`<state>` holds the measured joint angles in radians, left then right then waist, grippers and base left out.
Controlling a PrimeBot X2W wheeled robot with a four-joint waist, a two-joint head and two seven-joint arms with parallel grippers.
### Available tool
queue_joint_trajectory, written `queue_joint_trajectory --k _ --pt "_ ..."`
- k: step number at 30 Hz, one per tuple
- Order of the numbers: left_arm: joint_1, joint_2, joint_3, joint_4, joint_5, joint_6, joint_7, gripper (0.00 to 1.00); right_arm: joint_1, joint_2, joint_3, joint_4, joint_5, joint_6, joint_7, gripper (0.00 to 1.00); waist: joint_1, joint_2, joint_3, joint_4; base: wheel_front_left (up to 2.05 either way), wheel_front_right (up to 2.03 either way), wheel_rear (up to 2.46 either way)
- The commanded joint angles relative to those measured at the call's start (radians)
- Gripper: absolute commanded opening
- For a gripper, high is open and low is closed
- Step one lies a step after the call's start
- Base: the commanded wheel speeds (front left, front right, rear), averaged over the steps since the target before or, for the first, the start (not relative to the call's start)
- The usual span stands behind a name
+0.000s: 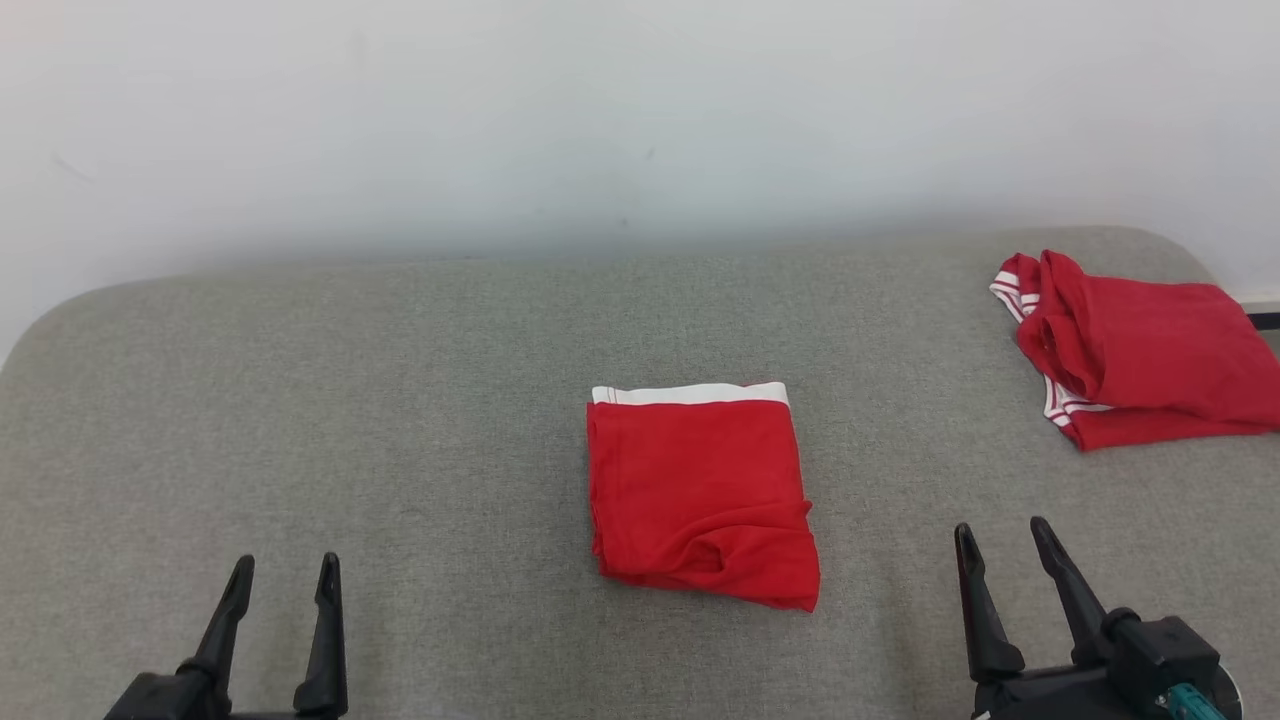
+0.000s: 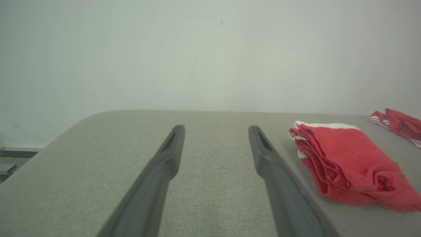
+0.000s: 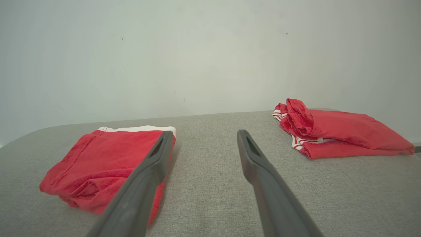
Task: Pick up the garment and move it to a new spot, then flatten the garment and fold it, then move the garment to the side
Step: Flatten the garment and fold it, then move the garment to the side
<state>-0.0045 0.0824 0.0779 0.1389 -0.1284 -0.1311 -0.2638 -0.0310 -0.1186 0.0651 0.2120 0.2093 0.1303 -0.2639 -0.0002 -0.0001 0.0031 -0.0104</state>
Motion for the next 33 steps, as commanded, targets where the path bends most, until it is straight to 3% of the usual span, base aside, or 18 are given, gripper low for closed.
queue_joint_trajectory --k 1,24,33 --pt "0.021 0.005 0.001 -0.008 0.002 0.001 0.0 1.0 0.014 -0.001 0.0 -0.004 -0.005 0.0 0.0 1.0 0.0002 0.0001 -0.009 0.01 0.0 0.0 0.0" --pt "0.049 -0.006 0.007 -0.021 -0.007 0.001 0.0 1.0 0.038 0.008 -0.005 0.012 -0.008 0.0 0.0 1.0 0.0002 0.0001 -0.013 0.031 0.0 0.0 0.0" --pt "0.037 -0.01 0.005 -0.025 -0.008 0.001 0.0 1.0 -0.057 -0.005 0.042 0.056 -0.021 0.0 0.008 1.0 0.0002 0.0001 -0.007 0.05 0.0 0.0 0.0"
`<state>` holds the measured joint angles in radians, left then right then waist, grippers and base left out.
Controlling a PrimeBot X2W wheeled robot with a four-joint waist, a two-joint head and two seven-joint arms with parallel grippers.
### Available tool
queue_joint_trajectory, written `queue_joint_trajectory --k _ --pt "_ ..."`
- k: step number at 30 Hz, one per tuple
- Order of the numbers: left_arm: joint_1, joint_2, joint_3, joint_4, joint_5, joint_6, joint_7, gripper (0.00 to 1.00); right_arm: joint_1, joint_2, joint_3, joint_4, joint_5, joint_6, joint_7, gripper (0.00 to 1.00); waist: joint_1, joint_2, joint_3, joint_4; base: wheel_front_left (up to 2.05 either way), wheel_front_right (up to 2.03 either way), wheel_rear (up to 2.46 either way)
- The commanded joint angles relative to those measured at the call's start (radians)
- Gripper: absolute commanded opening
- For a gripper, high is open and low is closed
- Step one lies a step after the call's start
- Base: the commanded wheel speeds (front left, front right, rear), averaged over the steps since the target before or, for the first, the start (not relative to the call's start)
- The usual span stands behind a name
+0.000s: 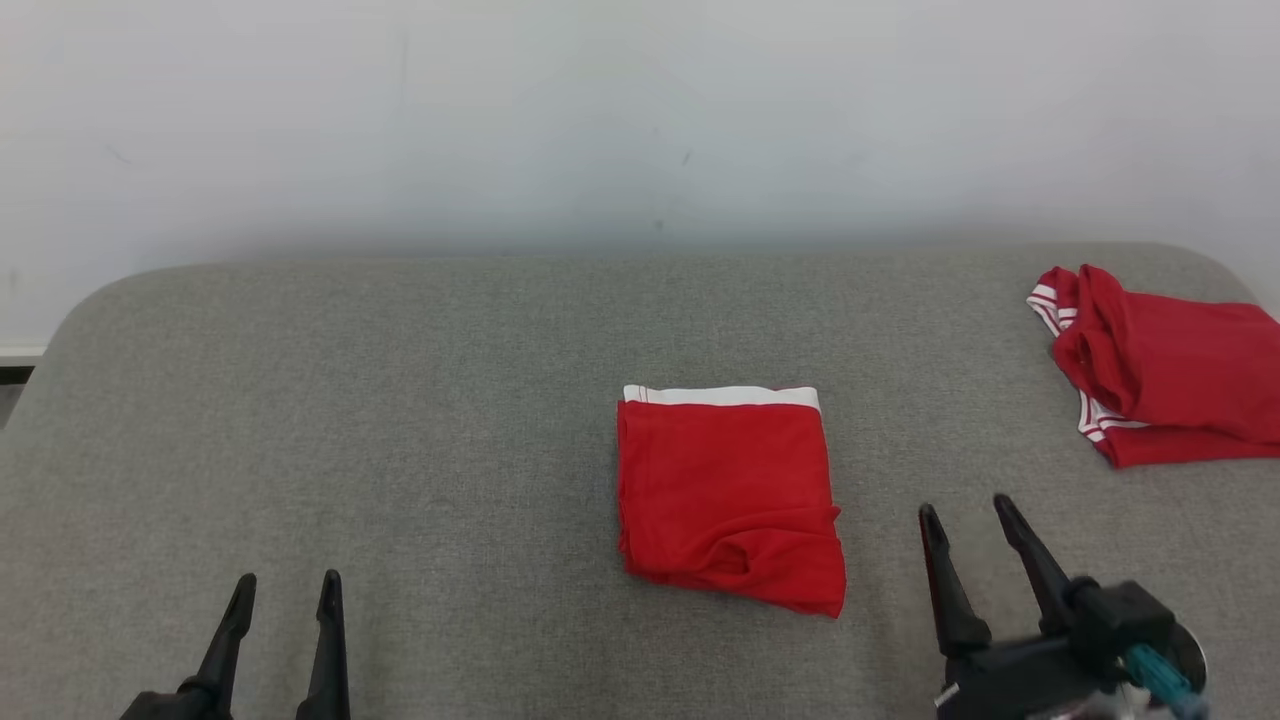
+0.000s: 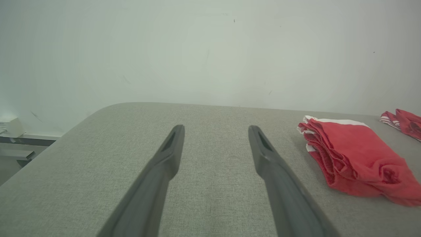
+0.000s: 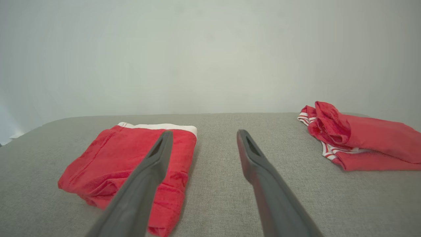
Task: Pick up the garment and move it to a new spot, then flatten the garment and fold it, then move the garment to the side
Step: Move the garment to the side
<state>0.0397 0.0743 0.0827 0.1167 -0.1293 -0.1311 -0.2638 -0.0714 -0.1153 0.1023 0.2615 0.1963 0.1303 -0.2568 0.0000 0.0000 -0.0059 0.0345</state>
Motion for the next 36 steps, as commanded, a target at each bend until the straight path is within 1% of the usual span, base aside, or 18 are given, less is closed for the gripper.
queue_joint_trajectory --k 1,5,9,18,26,29,32,33,34,35,36 --pt "-0.008 -0.003 -0.003 -0.004 -0.006 0.001 0.0 1.0 -0.04 -0.01 0.011 0.015 -0.007 0.0 0.003 1.0 0.0 0.0 0.005 0.01 0.0 0.0 0.0" --pt "-0.019 -0.007 -0.007 -0.011 -0.008 0.002 0.0 1.0 -0.138 -0.015 0.038 0.063 -0.015 0.0 0.022 1.0 0.0 0.0 0.025 0.03 0.0 0.0 0.0" --pt "-0.042 -0.009 -0.011 -0.005 -0.016 0.002 0.0 1.0 -0.24 -0.014 0.043 0.136 -0.023 0.0 0.071 1.0 0.0 0.0 0.058 0.057 0.0 0.0 0.0" --pt "-0.092 -0.013 -0.02 0.0 -0.021 0.002 0.0 1.0 -0.397 -0.005 0.039 0.352 -0.015 0.0 0.15 1.0 0.0 0.0 0.139 0.111 0.0 0.0 0.0" --pt "-0.129 -0.018 -0.032 0.004 -0.032 0.002 0.0 1.0 -0.458 0.014 0.034 0.511 -0.011 0.0 0.14 1.0 0.0 0.0 0.19 0.135 0.0 0.0 0.0" --pt "-0.143 -0.018 -0.033 0.011 -0.036 0.002 0.0 1.0 -0.466 0.023 0.024 0.57 -0.007 0.0 0.12 1.0 0.0 0.0 0.203 0.138 0.0 0.0 0.0" --pt "-0.149 -0.019 -0.029 0.013 -0.039 0.002 0.0 1.0 -0.467 0.039 0.039 0.618 0.006 0.0 0.105 1.0 0.0 0.0 0.216 0.133 0.0 0.0 0.0" --pt "-0.151 -0.02 -0.03 0.014 -0.039 0.002 0.0 1.0 -0.468 0.043 0.046 0.634 0.013 0.0 0.103 0.81 0.0 0.0 0.219 0.132 0.0 0.0 0.0" --pt "-0.154 -0.02 -0.03 0.015 -0.039 0.002 0.0 1.0 -0.469 0.047 0.054 0.647 0.021 0.0 0.098 0.12 0.0 0.0 0.223 0.13 0.0 0.0 0.0" --pt "-0.158 -0.02 -0.032 0.016 -0.039 0.001 0.0 1.0 -0.471 0.05 0.061 0.658 0.027 0.0 0.092 0.0 0.0 0.0 0.226 0.128 0.0 0.0 0.0" --pt "-0.162 -0.02 -0.032 0.017 -0.04 0.001 0.0 1.0 -0.478 0.05 0.066 0.666 0.028 0.0 0.087 0.0 0.0 0.0 0.229 0.126 0.0 0.0 0.0"
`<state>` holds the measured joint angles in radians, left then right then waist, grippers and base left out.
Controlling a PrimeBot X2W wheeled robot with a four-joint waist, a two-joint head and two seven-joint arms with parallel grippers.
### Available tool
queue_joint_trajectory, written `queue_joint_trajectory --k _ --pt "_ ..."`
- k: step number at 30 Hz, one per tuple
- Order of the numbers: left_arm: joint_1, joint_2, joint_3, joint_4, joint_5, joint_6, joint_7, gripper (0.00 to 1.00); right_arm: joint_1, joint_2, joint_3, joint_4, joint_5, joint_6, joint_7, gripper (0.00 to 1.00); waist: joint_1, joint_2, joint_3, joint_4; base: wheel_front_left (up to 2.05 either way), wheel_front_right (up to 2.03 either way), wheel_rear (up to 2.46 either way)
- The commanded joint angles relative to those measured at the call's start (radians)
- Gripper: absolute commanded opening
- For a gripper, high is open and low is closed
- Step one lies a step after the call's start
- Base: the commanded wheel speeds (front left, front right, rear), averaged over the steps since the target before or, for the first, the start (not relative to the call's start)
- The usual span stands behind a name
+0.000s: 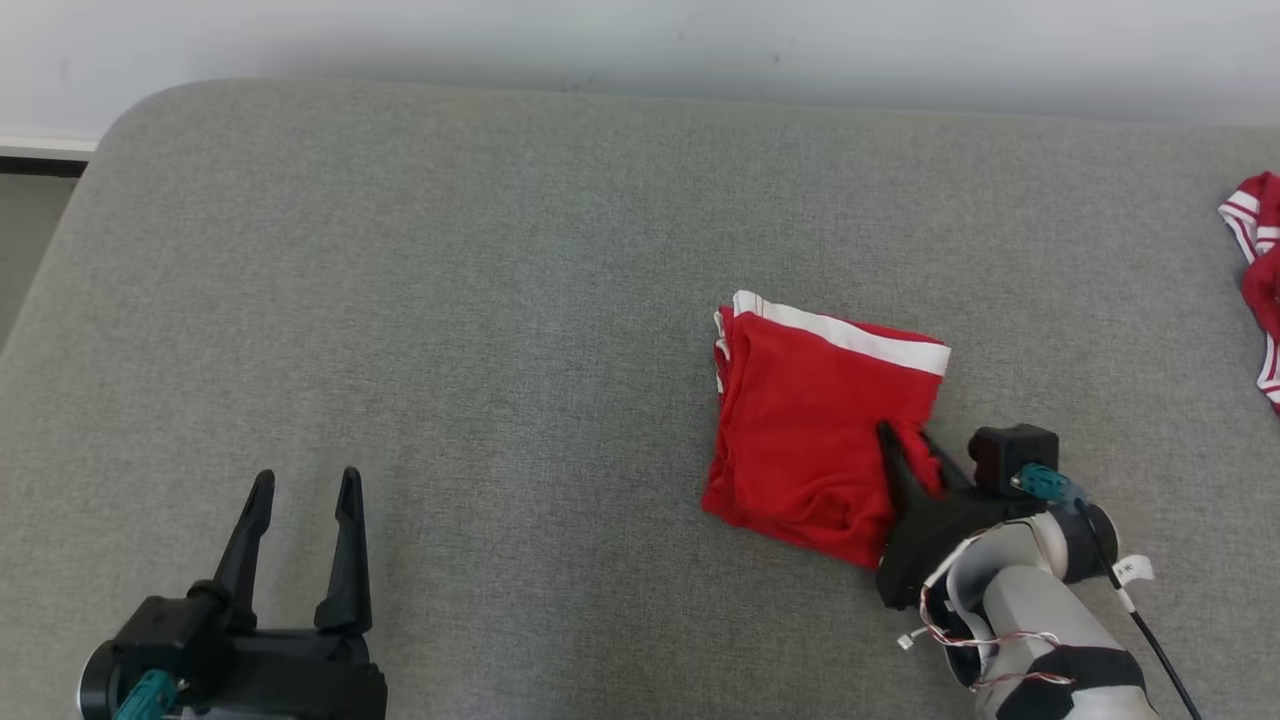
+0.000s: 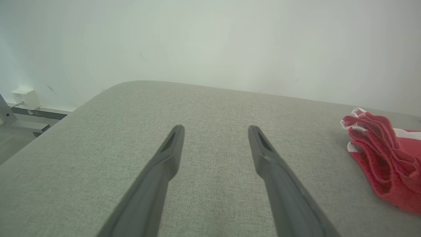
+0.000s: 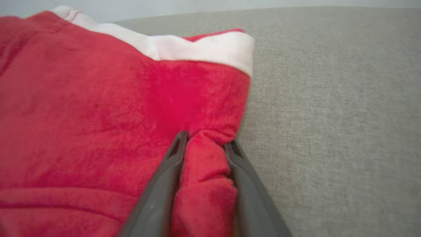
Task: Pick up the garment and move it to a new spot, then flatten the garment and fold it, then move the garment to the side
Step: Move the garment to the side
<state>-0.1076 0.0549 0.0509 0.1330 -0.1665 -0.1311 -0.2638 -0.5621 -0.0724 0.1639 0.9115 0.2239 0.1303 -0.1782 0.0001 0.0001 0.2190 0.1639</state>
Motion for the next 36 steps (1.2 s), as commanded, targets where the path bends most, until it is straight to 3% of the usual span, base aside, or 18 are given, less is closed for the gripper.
queue_joint_trajectory --k 1,8,14,23,30,36 --pt "-0.016 -0.001 0.0 0.001 -0.003 0.001 0.0 1.0 0.001 0.006 0.008 0.022 0.004 0.0 0.0 0.0 -0.0001 -0.0001 0.007 -0.007 0.0 0.0 0.0" --pt "-0.039 0.0 -0.014 -0.008 -0.004 0.001 0.0 1.0 -0.094 -0.052 0.085 0.026 0.0 -0.001 -0.017 0.0 -0.0001 -0.0001 0.041 -0.043 0.0 0.0 0.0" --pt "-0.085 0.01 -0.035 -0.031 -0.012 0.001 0.0 1.0 -0.199 -0.162 0.222 -0.038 -0.001 -0.001 0.034 0.0 -0.0001 -0.0001 0.121 -0.1 0.0 0.0 0.0" --pt "-0.16 0.044 -0.064 -0.078 -0.017 0.001 0.0 1.0 -0.362 -0.428 0.371 -0.268 0.1 -0.001 0.156 0.0 -0.0001 -0.0001 0.276 -0.204 0.0 0.0 0.0" --pt "-0.177 0.084 -0.063 -0.104 -0.014 0.001 0.0 1.0 -0.431 -0.624 0.377 -0.437 0.189 -0.001 0.247 0.0 -0.0001 -0.0001 0.345 -0.278 0.0 0.0 0.0" --pt "-0.171 0.115 -0.063 -0.152 -0.002 0.001 0.0 1.0 -0.483 -0.767 0.353 -0.488 0.235 -0.001 0.322 0.0 -0.0001 -0.0001 0.391 -0.328 0.0 0.0 0.0"
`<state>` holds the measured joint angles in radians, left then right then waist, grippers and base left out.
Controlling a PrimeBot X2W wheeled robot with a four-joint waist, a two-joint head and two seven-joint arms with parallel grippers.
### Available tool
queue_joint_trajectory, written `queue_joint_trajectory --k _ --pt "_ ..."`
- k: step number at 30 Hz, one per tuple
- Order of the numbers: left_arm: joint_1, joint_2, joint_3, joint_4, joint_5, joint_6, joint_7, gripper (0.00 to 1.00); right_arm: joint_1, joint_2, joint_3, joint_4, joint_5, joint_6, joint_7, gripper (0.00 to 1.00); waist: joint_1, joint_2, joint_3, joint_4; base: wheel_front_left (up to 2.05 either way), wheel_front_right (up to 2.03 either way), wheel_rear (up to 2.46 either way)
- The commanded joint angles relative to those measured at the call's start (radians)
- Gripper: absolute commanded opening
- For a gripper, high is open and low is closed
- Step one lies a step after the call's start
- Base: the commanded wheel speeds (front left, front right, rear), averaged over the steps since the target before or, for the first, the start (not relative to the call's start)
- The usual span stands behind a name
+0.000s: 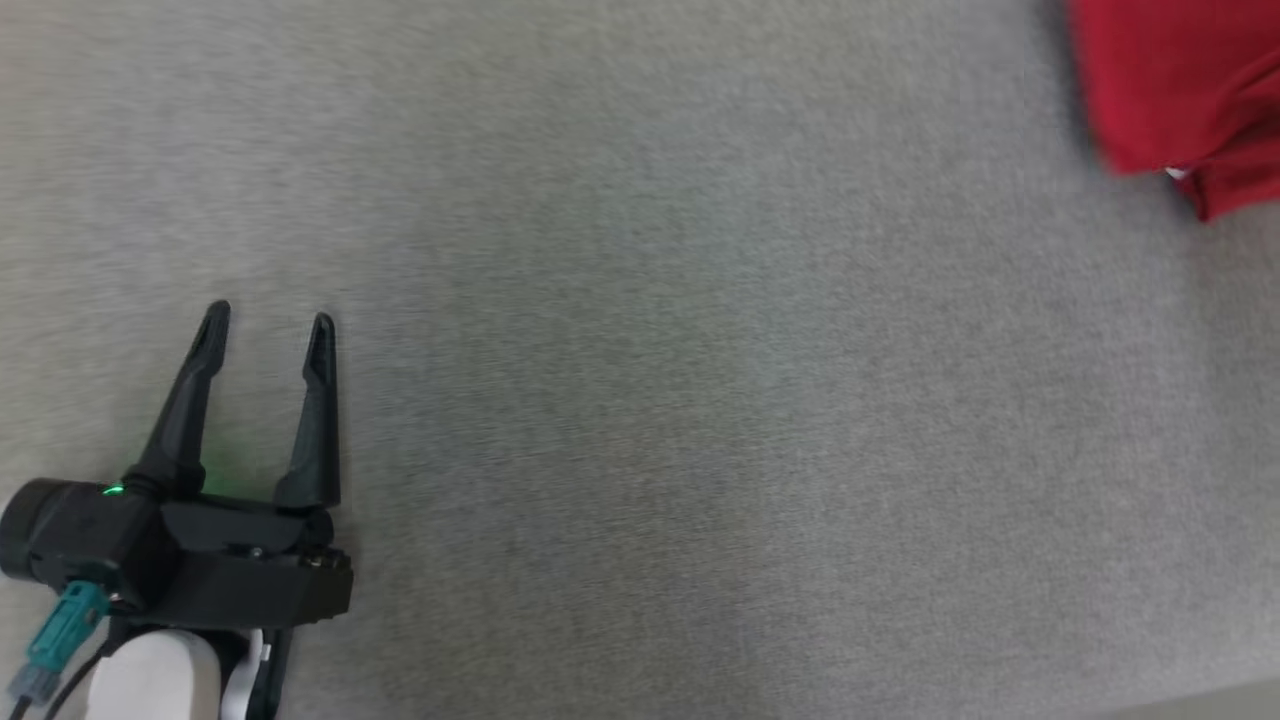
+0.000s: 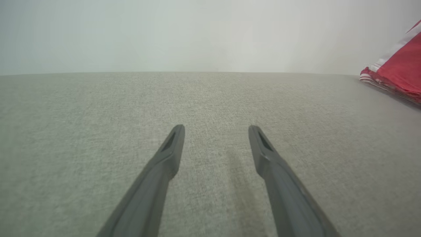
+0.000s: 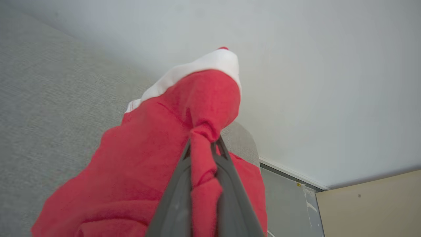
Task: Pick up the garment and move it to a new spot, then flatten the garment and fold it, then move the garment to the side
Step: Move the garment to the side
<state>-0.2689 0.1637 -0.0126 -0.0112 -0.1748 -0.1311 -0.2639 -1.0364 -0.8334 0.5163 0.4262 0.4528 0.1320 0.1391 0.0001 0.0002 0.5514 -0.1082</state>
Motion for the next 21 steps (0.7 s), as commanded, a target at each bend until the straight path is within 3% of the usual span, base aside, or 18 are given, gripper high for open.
queue_joint_trajectory --k 1,9,15,16,17,18,21 --pt "-0.009 0.012 0.0 -0.018 0.008 0.001 0.0 1.0 -0.02 -0.024 -0.002 -0.002 0.01 -0.003 0.014 0.0 -0.0001 -0.0002 0.066 -0.061 0.0 0.0 0.0" --pt "-0.014 0.034 -0.025 -0.059 0.007 0.001 0.001 1.0 -0.142 -0.12 0.056 0.047 -0.045 -0.003 0.057 0.0 -0.0001 -0.0002 0.111 -0.071 0.0 0.0 0.0" --pt "-0.025 0.043 -0.031 -0.066 -0.005 0.001 0.002 1.0 -0.234 -0.127 0.117 0.129 -0.081 -0.003 0.073 0.0 -0.0001 -0.0002 0.131 -0.058 0.0 0.0 0.0" --pt "-0.025 0.042 -0.027 -0.066 -0.006 0.001 0.004 1.0 -0.248 -0.124 0.123 0.142 -0.09 -0.003 0.07 0.11 -0.0001 -0.0002 0.133 -0.056 0.0 0.0 0.0" --pt "-0.023 0.041 -0.025 -0.065 -0.008 0.001 0.004 1.0 -0.26 -0.122 0.132 0.152 -0.099 -0.003 0.06 0.46 -0.0001 -0.0002 0.135 -0.054 0.0 0.0 0.0" --pt "-0.021 0.04 -0.023 -0.063 -0.008 0.001 0.004 1.0 -0.266 -0.118 0.142 0.163 -0.103 -0.003 0.057 1.0 -0.0001 -0.0002 0.135 -0.053 0.0 0.0 0.0" --pt "-0.014 0.036 -0.015 -0.055 -0.014 0.002 0.004 1.0 -0.286 -0.111 0.168 0.19 -0.127 -0.003 0.053 1.0 -0.0001 -0.0002 0.135 -0.05 0.0 0.0 0.0"
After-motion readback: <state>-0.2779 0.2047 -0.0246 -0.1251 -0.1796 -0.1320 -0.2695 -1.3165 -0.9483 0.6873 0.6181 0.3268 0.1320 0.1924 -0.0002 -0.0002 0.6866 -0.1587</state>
